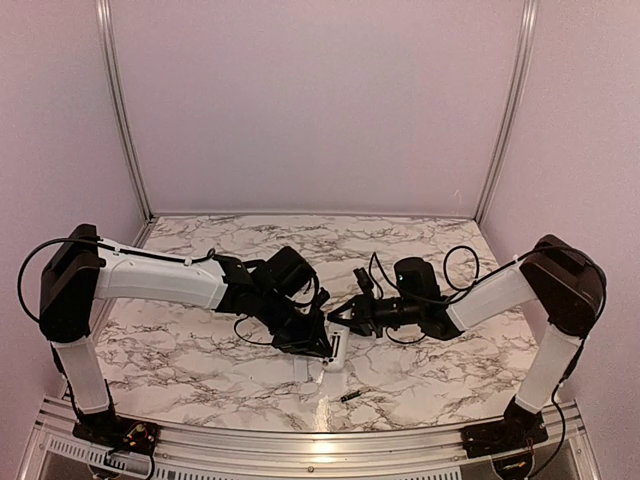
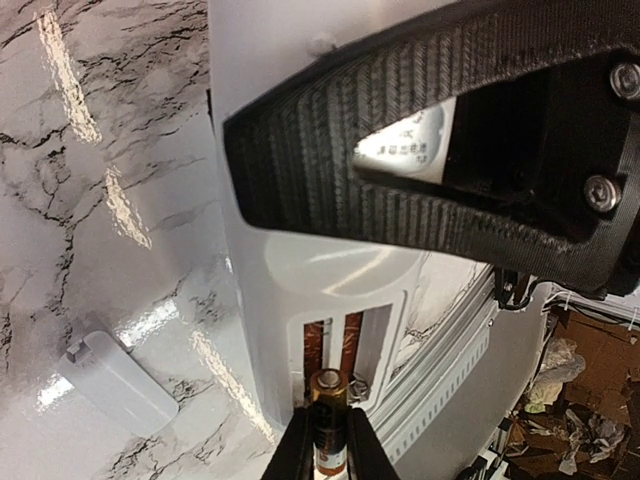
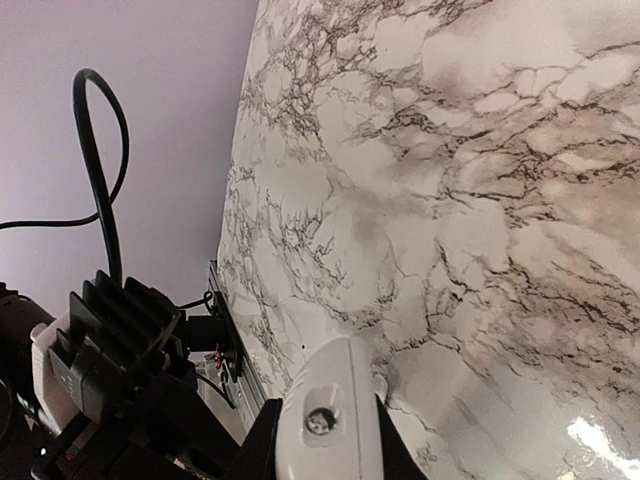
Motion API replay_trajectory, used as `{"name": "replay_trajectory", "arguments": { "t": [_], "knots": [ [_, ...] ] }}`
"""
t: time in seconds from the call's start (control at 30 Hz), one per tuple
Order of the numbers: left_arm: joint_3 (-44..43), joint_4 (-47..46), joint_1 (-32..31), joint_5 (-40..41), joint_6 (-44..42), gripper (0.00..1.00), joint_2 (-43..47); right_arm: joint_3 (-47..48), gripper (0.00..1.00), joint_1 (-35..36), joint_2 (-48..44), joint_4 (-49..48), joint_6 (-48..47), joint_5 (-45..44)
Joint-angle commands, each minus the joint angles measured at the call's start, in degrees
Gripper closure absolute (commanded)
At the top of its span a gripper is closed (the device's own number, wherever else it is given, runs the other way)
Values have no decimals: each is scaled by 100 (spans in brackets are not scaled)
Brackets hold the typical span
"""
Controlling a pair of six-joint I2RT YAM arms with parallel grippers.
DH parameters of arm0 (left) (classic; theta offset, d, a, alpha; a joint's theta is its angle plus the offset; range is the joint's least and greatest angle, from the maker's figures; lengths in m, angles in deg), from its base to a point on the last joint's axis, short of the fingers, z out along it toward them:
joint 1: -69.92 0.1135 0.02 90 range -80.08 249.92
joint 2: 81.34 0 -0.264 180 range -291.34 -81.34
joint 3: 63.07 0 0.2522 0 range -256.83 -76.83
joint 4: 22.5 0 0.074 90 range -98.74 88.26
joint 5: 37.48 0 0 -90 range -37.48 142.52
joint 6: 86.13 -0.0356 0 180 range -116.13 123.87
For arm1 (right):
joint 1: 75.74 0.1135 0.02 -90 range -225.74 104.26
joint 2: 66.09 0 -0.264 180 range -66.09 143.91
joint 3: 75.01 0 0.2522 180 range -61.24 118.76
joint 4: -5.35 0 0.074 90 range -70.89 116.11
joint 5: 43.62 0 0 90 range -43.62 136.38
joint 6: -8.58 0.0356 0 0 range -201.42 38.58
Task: Load the batteries into the remote control
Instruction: Place the battery in the battery compartment.
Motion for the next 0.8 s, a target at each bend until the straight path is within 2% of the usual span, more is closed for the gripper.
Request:
{"name": "replay_trajectory", "arguments": {
  "t": [0.0,0.57,0.77],
  "knots": [
    [-73,135,43,217,10,92,-106,95,100,76,31,-426,208,212],
    [-293,463,71,591,-5,91,-218,119,100,152,87,-561,309,245],
    [-312,471,98,568,7,88,-260,146,100,148,90,-602,333,284]
  ]
}}
